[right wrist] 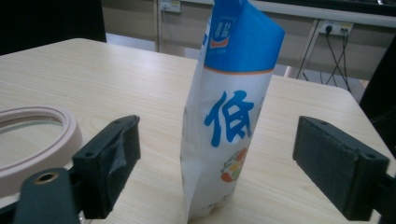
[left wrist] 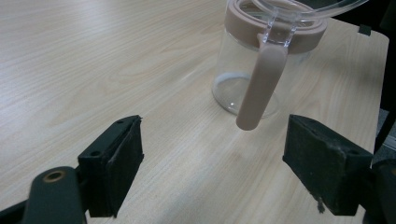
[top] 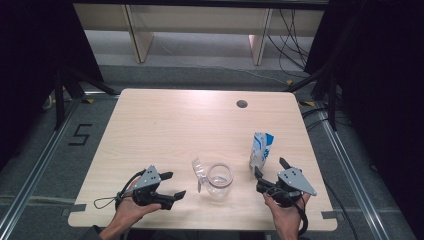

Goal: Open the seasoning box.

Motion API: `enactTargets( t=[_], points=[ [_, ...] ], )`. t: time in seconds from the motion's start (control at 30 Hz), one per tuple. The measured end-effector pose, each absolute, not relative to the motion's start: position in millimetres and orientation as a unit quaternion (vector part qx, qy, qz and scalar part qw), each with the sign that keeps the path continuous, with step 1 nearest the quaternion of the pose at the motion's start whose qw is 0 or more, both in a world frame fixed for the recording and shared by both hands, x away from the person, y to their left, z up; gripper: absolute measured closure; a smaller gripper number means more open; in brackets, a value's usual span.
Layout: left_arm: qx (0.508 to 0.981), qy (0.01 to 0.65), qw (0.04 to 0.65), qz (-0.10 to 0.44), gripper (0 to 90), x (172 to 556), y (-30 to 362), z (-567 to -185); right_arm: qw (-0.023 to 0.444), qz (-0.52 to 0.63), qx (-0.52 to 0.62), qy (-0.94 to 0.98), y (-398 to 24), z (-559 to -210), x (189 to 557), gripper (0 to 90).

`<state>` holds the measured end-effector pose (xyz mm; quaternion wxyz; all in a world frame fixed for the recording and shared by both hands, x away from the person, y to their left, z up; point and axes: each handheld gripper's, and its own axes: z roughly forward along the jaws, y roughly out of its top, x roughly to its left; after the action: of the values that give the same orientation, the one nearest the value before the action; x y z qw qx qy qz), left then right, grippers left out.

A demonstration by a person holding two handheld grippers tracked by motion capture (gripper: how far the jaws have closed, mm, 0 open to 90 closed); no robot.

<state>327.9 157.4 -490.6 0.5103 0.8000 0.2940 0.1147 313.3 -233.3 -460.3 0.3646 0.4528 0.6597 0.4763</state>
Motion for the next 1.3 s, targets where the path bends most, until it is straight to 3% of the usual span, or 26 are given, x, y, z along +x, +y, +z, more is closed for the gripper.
enactTargets(
  t=[0.43,1.03,1.3],
  points=[
    [0.801,0.291,0.511,0.113,19.1,329,157,-491,0.382,0.461,0.456,0.658,-225,-476,343,15.6],
    [0.802,0.291,0.509,0.113,19.5,328,156,-491,0.358,0.464,0.479,0.653,-215,-492,369,15.9],
    [0.803,0.291,0.509,0.109,19.5,329,156,-492,0.368,0.466,0.47,0.653,-214,-500,380,16.3]
  ],
)
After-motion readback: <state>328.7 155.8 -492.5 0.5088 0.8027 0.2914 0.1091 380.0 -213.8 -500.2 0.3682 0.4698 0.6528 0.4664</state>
